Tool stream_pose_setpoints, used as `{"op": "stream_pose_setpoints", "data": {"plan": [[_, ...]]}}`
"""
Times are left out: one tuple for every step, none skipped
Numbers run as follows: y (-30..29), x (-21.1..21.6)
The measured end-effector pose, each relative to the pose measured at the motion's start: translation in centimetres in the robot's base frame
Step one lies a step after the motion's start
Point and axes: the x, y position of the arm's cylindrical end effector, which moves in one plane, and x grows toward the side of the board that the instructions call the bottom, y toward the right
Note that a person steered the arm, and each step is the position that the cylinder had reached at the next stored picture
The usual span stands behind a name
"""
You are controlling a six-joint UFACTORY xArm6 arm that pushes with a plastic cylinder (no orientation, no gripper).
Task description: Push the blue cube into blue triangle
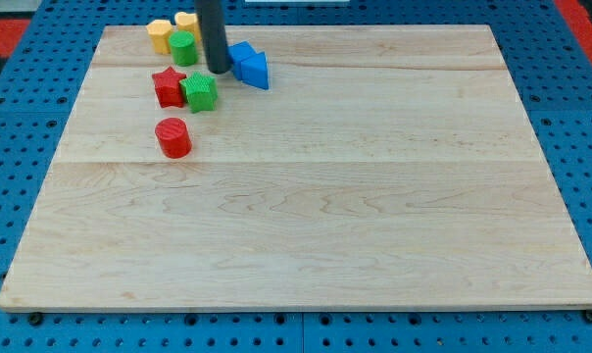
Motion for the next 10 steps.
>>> {"op": "stream_pose_setpoints", "data": {"plan": [[3.9,0.0],[7.2,0.0],[8.2,0.7],[5.2,0.6],[0.5,-0.2],[3.1,-2.0],[3.6,-3.3],[2.2,-5.8],[5.1,-7.1],[6.4,-5.0]]}}
